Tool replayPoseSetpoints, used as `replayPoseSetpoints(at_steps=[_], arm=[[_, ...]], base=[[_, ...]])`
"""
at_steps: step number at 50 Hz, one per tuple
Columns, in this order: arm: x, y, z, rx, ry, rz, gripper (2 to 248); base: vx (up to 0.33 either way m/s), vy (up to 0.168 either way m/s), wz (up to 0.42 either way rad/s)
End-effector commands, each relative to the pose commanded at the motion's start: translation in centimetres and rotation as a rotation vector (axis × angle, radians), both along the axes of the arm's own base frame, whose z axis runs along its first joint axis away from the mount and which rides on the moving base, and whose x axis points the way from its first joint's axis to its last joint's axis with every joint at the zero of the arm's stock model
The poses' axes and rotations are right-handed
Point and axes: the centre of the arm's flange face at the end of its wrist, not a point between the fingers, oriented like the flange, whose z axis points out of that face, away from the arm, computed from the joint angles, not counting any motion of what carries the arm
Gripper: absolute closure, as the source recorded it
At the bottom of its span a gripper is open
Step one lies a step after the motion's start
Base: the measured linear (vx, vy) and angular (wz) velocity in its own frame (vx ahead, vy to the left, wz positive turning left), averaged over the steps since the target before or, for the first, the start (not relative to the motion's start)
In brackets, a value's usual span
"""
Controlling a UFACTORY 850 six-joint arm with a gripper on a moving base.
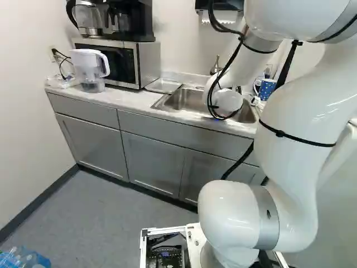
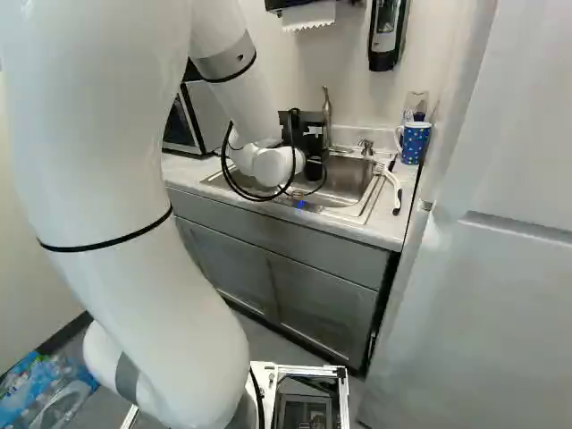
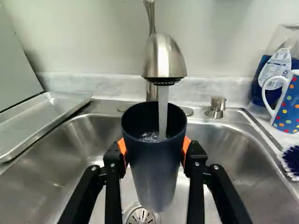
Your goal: Rinse the cup and place it in the tray
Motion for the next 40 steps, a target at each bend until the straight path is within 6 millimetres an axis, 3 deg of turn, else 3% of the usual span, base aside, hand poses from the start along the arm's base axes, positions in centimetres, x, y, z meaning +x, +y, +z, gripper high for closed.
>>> replayPoseSetpoints(at_steps=[40], arm=[[0.00, 0.00, 0.00, 0.000, 0.000, 0.000, 125]], base=[[0.000, 0.000, 0.000]])
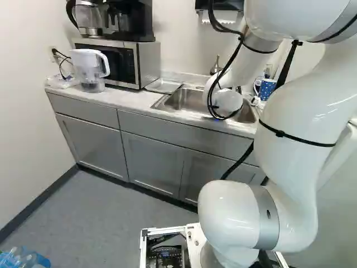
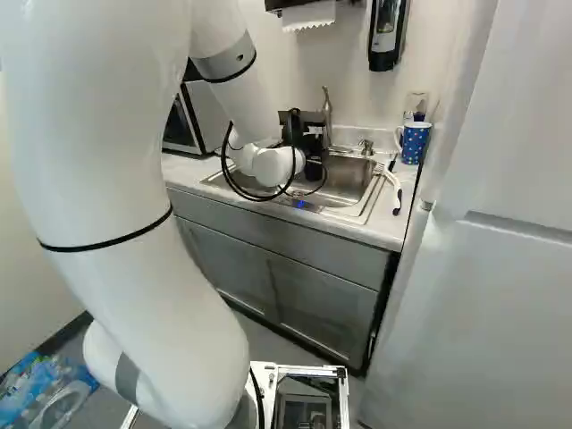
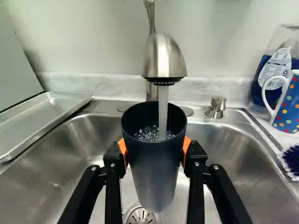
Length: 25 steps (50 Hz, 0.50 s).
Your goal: Rinse the cup and place it in the tray
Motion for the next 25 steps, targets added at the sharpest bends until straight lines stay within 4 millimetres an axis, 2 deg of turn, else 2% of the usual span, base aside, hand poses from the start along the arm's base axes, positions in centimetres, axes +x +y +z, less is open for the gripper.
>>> replayPoseSetpoints(at_steps=[25], arm=[[0.00, 0.00, 0.00, 0.000, 0.000, 0.000, 125]], base=[[0.000, 0.000, 0.000]])
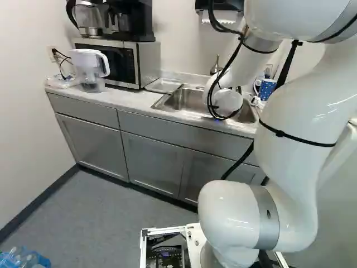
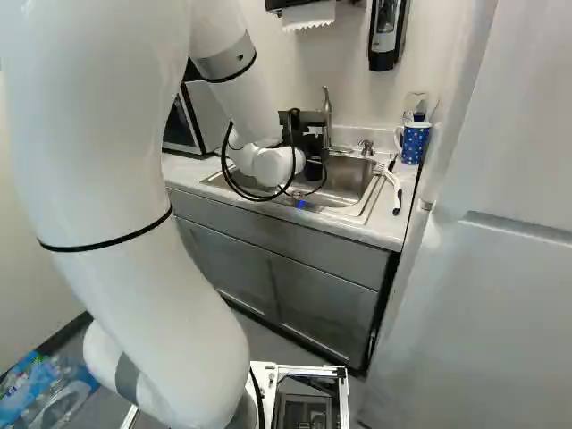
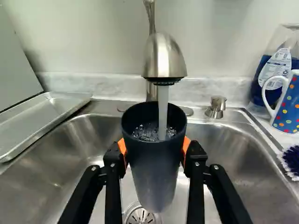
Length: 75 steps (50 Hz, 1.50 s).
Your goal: Rinse the cup and place it in the tray
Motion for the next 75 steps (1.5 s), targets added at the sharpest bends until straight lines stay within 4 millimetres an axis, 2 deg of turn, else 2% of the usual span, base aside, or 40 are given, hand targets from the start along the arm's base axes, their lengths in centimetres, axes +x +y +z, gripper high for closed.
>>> replayPoseSetpoints(at_steps=[41, 75], arm=[[0.0, 0.2, 0.0, 0.000, 0.000, 0.003, 125], [0.4, 4.9, 0.0, 0.000, 0.001, 0.098, 125]], base=[[0.000, 0.000, 0.000], [0.000, 0.000, 0.000]])
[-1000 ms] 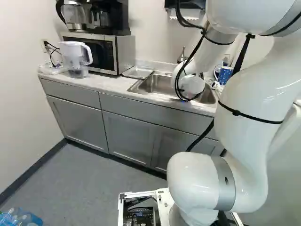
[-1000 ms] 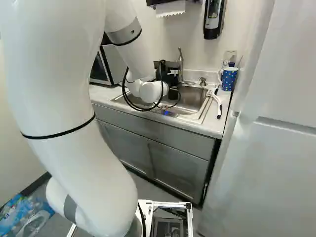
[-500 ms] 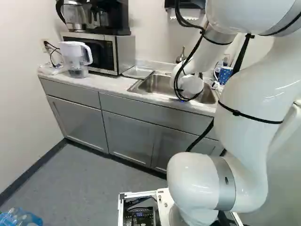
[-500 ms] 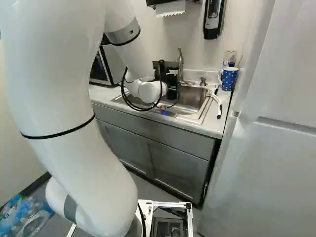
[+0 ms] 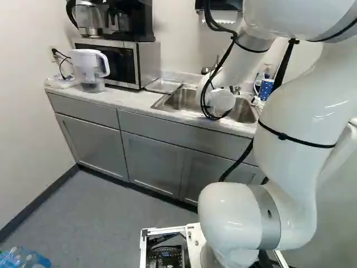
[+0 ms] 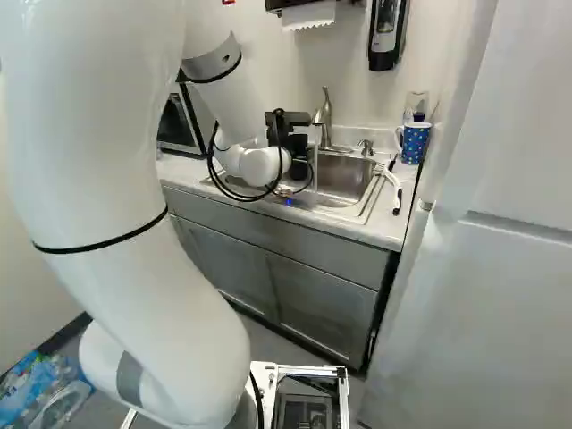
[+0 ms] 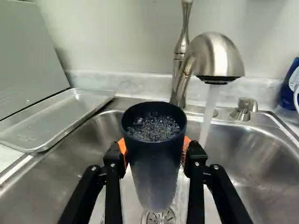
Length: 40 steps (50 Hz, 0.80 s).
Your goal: Rinse the cup and place it in the tray
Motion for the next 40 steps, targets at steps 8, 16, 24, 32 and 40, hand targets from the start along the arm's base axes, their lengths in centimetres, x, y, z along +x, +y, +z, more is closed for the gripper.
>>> replayPoseSetpoints(at_steps=[8, 16, 24, 32, 40], arm=[[0.1, 1.2, 0.5, -0.001, -0.010, 0.024, 125], [0.2, 2.4, 1.3, -0.003, -0.026, 0.048, 125], [0.5, 3.6, 2.1, -0.004, -0.038, 0.073, 125], [0.9, 4.7, 2.8, -0.004, -0.040, 0.097, 125], [1.2, 5.3, 3.5, -0.003, -0.037, 0.110, 125]], base=[[0.000, 0.000, 0.000], [0.000, 0.000, 0.000], [0.000, 0.000, 0.000], [0.000, 0.000, 0.000], [0.000, 0.000, 0.000]])
